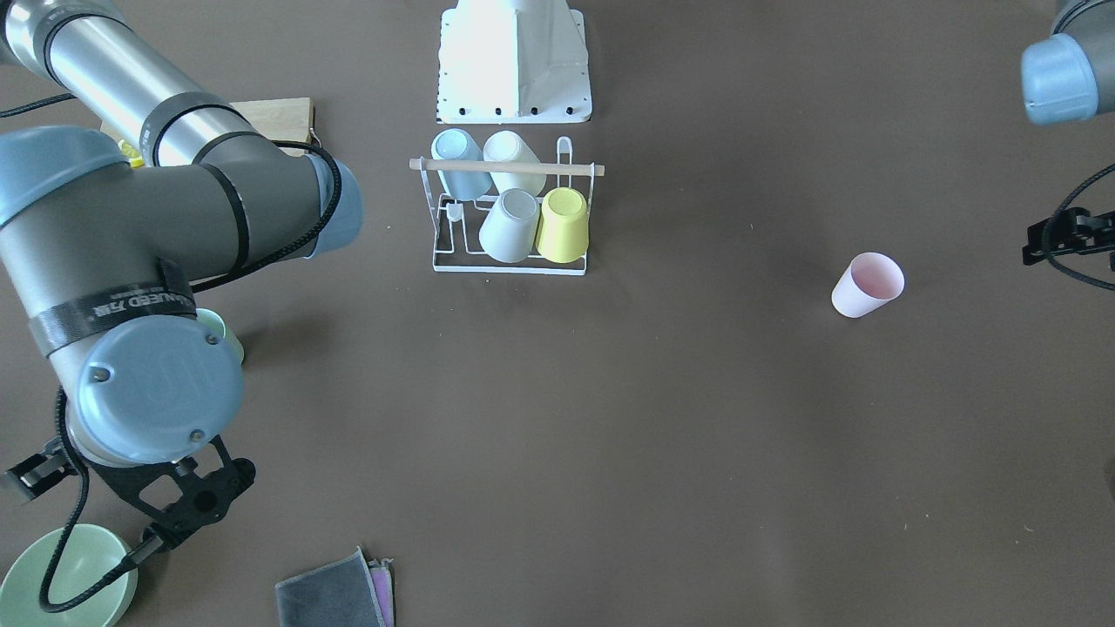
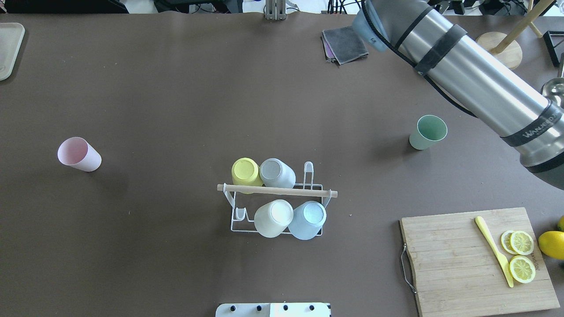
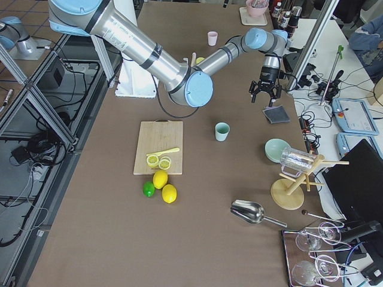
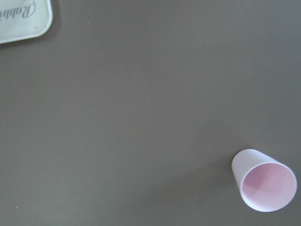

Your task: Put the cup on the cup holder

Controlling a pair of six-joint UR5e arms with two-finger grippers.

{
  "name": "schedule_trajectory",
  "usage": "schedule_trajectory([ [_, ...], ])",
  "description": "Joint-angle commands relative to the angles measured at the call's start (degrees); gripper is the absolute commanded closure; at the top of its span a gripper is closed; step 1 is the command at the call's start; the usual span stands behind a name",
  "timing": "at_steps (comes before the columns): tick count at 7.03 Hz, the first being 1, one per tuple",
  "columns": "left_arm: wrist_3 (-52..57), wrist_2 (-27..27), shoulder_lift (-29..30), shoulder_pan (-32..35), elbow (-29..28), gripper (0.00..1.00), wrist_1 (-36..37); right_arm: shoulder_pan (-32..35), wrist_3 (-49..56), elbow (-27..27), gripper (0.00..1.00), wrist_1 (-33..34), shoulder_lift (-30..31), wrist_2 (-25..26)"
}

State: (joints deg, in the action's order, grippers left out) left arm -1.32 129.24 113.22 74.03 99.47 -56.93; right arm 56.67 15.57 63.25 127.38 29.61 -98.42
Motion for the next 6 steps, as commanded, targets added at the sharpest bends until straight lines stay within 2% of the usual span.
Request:
schedule_trajectory([
  [1,0.0,-1.1,3.5,-2.3,1.0,0.02,2.2,-3.0,4.7,-5.0,0.0,0.2,-1.9,-0.3],
  [5,0.0,-1.0,3.7,-3.8,1.3,0.02,8.3,-6.0,14.6,-6.3,0.0,3.4,0.3,-0.3],
  [6,0.0,-1.4,3.8,-8.6,-0.7,0.02,7.7,-6.7,14.7,-6.3,0.0,3.4,0.4,-0.3],
])
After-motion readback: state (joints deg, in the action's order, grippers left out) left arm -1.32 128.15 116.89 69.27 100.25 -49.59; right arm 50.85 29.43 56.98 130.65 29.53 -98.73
